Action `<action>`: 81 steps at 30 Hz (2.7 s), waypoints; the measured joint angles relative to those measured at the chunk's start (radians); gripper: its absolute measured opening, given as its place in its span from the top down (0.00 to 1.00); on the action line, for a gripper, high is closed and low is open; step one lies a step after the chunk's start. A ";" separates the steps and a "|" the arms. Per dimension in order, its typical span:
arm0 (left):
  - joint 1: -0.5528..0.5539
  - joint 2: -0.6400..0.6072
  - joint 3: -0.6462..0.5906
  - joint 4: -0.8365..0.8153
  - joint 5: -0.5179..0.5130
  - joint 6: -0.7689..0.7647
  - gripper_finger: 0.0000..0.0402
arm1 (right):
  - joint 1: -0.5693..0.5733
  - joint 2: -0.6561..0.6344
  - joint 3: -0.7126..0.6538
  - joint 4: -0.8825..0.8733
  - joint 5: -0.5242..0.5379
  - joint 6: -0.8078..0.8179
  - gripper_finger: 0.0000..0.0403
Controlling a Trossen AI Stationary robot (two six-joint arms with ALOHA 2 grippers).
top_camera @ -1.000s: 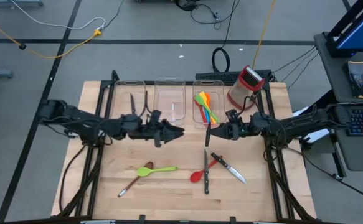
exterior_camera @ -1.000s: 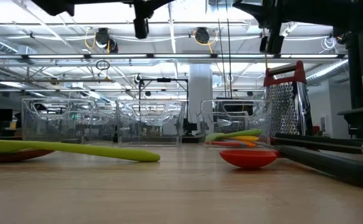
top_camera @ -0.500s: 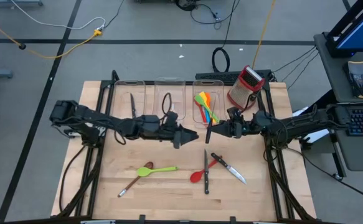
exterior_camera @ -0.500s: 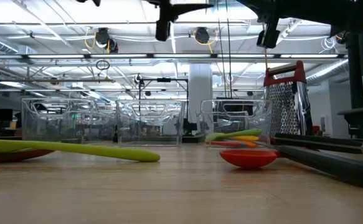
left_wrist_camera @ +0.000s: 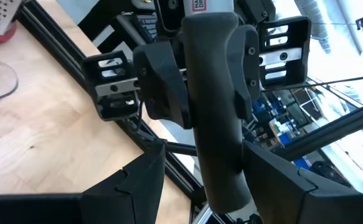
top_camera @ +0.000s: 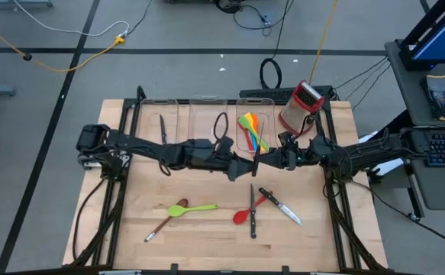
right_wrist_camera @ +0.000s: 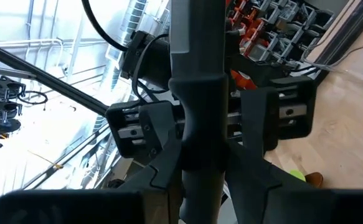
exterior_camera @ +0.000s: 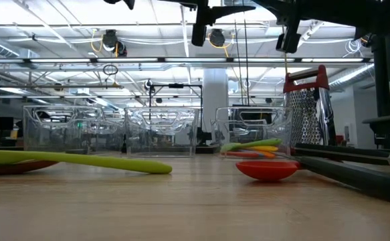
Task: Pick & Place Kitchen Items
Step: Put the black knife into the left transparent bin
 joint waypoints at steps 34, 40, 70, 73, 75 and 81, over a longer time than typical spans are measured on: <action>0.024 -0.001 0.002 -0.118 0.000 -0.094 0.49 | 0.000 0.173 -0.001 0.161 0.008 0.049 0.78; 0.042 -0.002 0.004 -0.129 0.026 -0.102 0.70 | 0.000 0.177 -0.002 0.146 0.019 0.062 0.78; 0.051 -0.017 0.003 -0.281 0.115 -0.086 0.78 | 0.001 0.177 0.000 0.079 -0.004 0.084 0.46; 0.053 -0.048 0.002 -0.356 0.112 -0.069 0.78 | 0.001 0.177 0.000 0.067 -0.005 0.085 0.47; 0.056 -0.074 -0.001 -0.421 0.085 -0.058 0.78 | 0.002 0.173 0.002 0.073 -0.012 0.085 0.47; 0.059 -0.207 0.003 -0.668 -0.049 -0.033 0.78 | 0.002 0.151 -0.001 0.040 -0.005 0.074 0.47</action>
